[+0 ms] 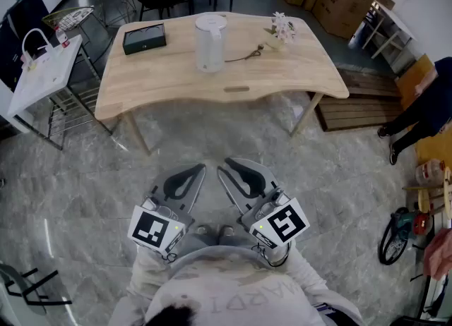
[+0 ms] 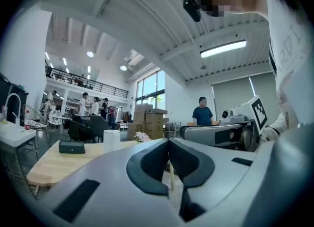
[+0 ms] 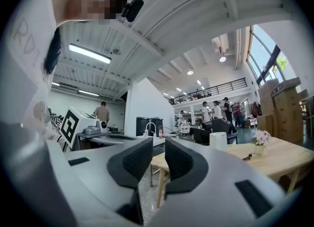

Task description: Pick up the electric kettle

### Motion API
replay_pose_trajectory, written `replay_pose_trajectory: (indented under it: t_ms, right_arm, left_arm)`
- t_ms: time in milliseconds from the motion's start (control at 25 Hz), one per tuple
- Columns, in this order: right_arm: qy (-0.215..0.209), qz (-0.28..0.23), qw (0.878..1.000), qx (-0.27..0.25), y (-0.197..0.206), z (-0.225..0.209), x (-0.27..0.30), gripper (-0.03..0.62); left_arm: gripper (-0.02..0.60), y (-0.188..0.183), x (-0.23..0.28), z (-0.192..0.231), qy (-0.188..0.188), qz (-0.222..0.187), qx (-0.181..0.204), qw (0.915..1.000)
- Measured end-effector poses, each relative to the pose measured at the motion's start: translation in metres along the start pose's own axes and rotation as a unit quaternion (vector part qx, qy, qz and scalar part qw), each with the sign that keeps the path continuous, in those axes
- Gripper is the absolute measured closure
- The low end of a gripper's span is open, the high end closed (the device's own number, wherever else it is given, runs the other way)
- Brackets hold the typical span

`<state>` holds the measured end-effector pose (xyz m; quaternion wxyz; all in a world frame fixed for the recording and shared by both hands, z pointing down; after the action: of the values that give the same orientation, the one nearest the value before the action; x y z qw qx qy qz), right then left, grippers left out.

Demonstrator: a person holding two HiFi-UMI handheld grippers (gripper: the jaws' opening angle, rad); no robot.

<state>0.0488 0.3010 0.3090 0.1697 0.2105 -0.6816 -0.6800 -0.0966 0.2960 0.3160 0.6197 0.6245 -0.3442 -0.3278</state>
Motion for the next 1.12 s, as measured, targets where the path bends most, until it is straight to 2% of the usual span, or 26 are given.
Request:
replay_pose_trajectory:
  t_ms: [600, 960, 1120]
  right_arm:
    - [0.008, 0.005, 1.000, -0.006, 0.000, 0.002, 0.022, 0.514]
    - [0.044, -0.016, 0.999, 0.004, 0.001, -0.004, 0.038, 0.513]
    - [0.049, -0.013, 0.999, 0.011, 0.005, -0.016, 0.047, 0.507]
  left_arm:
    - [0.495, 0.001, 0.001, 0.026, 0.009, -0.002, 0.007, 0.9999]
    - [0.495, 0.003, 0.002, 0.056, 0.025, -0.014, 0.027, 0.9992]
    - [0.495, 0.007, 0.009, 0.067, 0.024, -0.010, 0.018, 0.9995]
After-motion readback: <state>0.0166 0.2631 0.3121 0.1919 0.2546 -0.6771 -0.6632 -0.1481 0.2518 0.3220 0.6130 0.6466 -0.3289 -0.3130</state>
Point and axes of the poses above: the fingertips, and each gripper's own axes: x forward along the fingers, z to its left, y out of its underside, the point moved 7 cm from there along -x, backward along the fingers, and after that the axes turned 11 degrees about -y, right-handed, at the moved point
